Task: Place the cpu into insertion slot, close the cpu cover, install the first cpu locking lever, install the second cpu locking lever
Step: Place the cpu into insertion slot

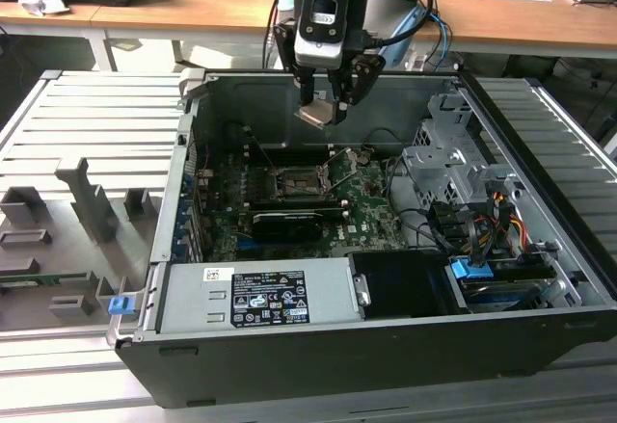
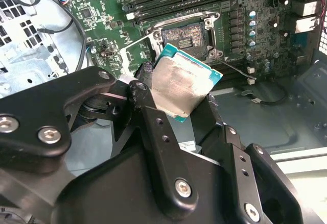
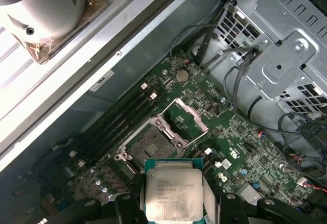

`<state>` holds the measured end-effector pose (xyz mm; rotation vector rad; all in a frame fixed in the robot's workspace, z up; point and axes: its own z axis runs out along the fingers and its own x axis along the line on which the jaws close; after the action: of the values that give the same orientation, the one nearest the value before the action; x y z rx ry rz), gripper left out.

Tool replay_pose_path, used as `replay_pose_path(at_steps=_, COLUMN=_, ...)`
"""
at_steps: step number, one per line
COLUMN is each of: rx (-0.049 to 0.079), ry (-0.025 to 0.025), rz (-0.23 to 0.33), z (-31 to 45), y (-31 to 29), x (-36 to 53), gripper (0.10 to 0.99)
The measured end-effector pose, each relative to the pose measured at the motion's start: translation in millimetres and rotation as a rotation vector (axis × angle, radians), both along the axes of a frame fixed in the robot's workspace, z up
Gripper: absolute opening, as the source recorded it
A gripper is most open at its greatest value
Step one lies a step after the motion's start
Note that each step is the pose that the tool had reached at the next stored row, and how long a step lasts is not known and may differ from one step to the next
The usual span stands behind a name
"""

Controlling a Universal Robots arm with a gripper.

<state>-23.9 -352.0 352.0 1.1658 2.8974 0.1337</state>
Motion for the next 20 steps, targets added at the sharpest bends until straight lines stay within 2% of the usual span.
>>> replay_pose_path(at_steps=20, rx=0.0, ry=0.0, rz=-0.045, z=-2.2, y=0.0, x=0.0, gripper=0.541)
